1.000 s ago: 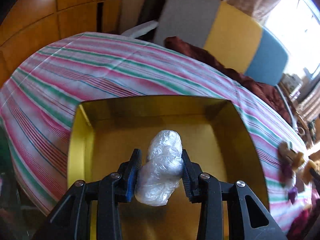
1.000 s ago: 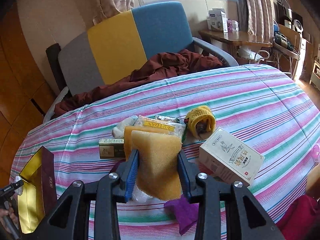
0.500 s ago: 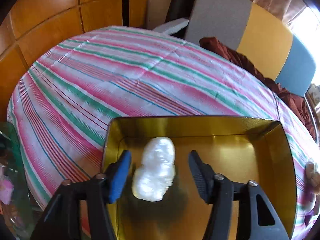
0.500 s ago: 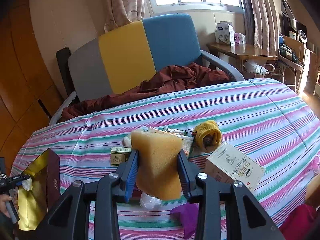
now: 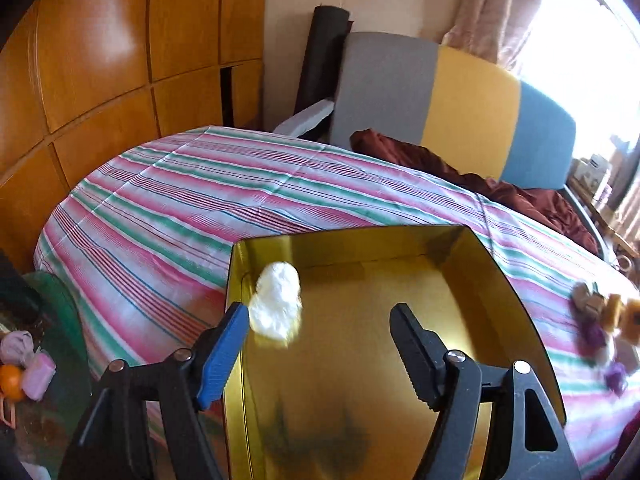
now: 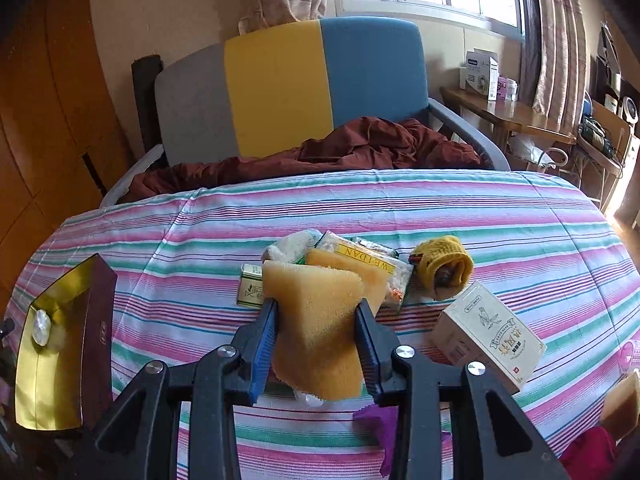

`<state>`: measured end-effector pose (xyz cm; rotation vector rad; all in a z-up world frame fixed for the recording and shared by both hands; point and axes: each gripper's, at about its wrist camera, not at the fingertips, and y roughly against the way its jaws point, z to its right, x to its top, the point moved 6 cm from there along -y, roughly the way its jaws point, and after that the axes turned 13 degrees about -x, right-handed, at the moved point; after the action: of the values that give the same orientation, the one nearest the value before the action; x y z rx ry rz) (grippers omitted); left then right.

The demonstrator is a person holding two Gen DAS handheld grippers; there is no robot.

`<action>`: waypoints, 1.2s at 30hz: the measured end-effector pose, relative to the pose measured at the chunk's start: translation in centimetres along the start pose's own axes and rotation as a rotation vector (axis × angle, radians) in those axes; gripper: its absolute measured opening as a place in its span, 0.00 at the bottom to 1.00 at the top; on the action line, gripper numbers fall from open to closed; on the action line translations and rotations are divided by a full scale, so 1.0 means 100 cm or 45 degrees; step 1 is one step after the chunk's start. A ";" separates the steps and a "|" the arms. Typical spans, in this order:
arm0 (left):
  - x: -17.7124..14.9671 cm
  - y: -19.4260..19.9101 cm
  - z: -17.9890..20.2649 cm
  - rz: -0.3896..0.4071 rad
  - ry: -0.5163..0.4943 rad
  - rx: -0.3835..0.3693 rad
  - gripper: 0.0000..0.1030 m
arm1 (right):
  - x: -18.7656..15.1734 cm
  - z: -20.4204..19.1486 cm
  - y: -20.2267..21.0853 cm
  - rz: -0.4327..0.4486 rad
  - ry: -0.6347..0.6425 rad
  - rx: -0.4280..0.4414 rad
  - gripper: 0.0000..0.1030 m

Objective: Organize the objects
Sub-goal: 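Release the plastic bag into the gold tray while the right gripper carries the sponge over, then lower the yellow sponge into the gold tray and open the right gripper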

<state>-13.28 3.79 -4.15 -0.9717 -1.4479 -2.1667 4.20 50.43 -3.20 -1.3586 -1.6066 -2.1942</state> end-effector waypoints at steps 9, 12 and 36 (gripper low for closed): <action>-0.030 0.020 0.007 -0.001 -0.016 0.010 0.72 | -0.005 -0.042 0.010 -0.026 0.058 0.108 0.36; -0.035 0.023 0.006 -0.003 -0.012 0.011 0.72 | -0.010 -0.079 0.015 -0.031 0.131 0.179 0.36; -0.036 0.076 -0.076 0.144 0.206 0.156 0.78 | -0.133 -0.409 0.070 -0.421 0.668 0.885 0.38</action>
<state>-8.61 -6.46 -3.50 -0.7959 -1.3966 -2.0008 -8.20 9.08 -9.28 -0.3201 -2.1407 -1.6321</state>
